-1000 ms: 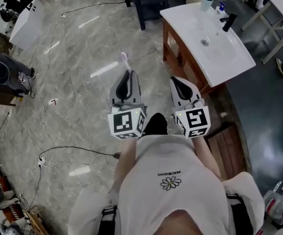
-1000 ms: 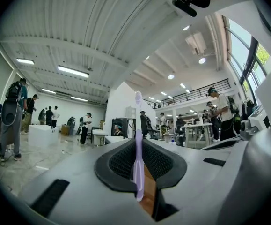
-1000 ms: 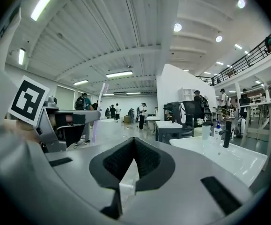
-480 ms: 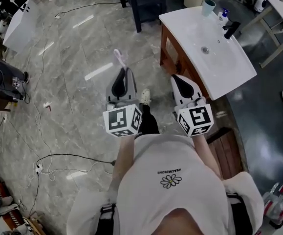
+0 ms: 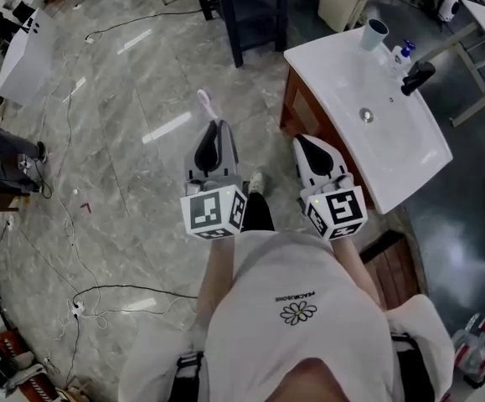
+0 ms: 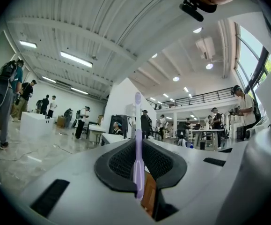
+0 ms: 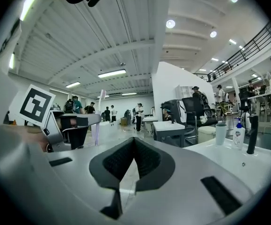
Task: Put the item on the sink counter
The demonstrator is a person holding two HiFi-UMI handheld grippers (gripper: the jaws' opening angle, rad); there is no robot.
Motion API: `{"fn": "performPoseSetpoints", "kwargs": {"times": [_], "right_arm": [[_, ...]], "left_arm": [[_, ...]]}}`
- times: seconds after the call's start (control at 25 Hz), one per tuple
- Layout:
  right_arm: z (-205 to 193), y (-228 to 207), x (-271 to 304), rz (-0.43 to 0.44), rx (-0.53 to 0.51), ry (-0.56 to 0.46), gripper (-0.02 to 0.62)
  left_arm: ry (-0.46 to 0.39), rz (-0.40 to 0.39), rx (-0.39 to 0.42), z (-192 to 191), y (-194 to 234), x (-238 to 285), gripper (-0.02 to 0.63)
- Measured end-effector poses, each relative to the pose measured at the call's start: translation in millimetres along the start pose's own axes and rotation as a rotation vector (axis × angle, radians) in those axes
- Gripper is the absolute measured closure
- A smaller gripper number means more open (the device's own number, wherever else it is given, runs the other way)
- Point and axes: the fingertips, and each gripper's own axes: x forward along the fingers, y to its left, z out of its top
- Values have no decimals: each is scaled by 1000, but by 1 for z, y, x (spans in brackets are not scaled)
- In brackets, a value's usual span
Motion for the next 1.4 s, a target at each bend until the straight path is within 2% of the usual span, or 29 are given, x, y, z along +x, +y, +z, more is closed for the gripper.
{"fn": "performPoseSetpoints", "kwargs": {"times": [0.48, 0.72, 0.84, 1.08, 1.4], "right_arm": [[29, -74, 131, -164, 8, 39, 584], [19, -117, 150, -301, 39, 91, 584], [12, -137, 158, -352, 43, 96, 584], [12, -186, 135, -452, 55, 88, 584], [18, -227, 100, -538, 45, 26, 584]], "left_arm": [[7, -170, 22, 15, 41, 165, 552], [42, -292, 26, -1, 35, 236, 552], [54, -323, 23, -13, 33, 262, 552], [90, -378, 7, -27, -15, 290, 552], [85, -532, 40, -26, -100, 308, 552]]}}
